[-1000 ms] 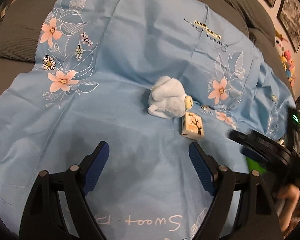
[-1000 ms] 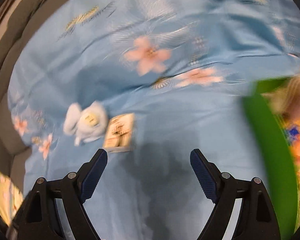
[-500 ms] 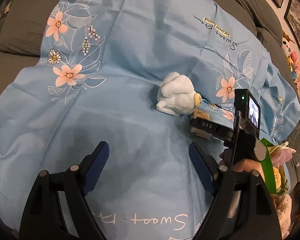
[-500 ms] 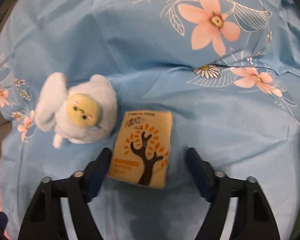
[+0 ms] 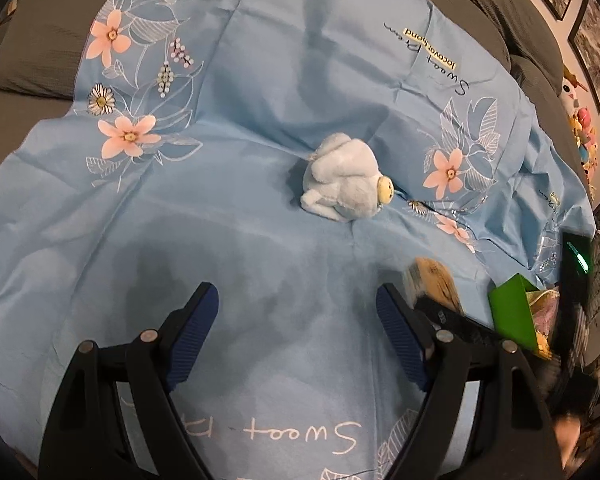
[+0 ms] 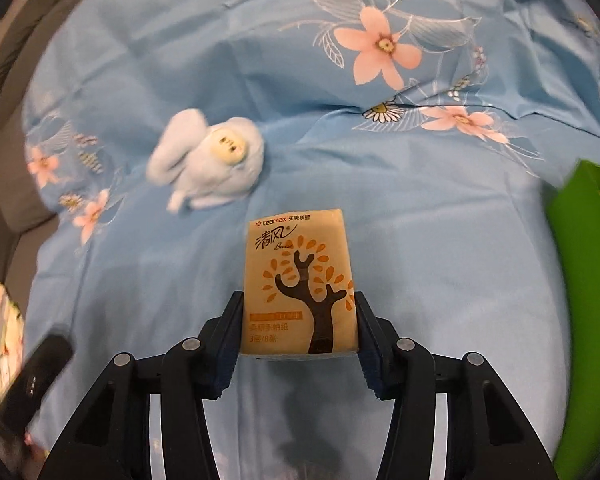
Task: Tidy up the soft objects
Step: 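Lift the tree-print tissue pack and carry it toward the green box, then lower the tree-print tissue pack into the green box and open the right gripper, then move the right gripper to the grey-white plush elephant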
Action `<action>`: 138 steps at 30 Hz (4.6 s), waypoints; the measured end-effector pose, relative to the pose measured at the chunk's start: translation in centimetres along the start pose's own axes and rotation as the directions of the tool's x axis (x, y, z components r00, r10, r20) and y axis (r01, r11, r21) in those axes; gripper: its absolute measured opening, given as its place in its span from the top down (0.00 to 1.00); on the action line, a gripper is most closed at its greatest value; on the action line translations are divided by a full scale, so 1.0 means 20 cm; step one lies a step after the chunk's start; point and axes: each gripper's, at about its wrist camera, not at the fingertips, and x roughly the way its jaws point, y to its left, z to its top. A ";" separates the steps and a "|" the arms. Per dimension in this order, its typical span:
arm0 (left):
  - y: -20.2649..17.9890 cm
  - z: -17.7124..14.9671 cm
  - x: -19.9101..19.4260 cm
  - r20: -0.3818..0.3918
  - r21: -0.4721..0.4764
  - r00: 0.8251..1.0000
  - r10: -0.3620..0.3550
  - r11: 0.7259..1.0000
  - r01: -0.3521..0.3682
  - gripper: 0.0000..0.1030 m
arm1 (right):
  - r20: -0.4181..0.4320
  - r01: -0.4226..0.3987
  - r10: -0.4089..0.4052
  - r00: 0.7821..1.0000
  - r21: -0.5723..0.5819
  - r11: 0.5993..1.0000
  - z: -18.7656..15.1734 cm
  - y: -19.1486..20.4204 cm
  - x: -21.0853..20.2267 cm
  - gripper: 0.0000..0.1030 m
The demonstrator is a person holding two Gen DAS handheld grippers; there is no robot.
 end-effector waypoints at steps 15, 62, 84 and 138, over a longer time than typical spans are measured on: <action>-0.10 -0.12 0.11 -0.149 -0.013 0.979 -0.143 0.990 0.142 0.32 | 0.032 -0.105 0.101 0.994 0.122 0.987 -0.17 -0.21 -0.18 0.25; -1.73 -0.51 0.25 -0.445 0.320 0.708 -0.549 0.641 0.698 0.80 | 0.334 -0.145 -0.074 0.940 0.586 0.797 -0.23 -1.47 -0.76 0.55; -1.61 -0.53 0.28 -0.461 0.270 0.734 -0.500 0.708 0.652 0.72 | 0.253 0.018 -0.207 0.945 0.592 0.806 -0.22 -1.43 -0.70 0.43; 0.27 0.09 0.05 -0.076 -0.123 0.990 0.115 0.985 -0.124 0.21 | 0.077 0.023 -0.016 0.997 -0.089 0.996 0.66 0.40 0.46 0.54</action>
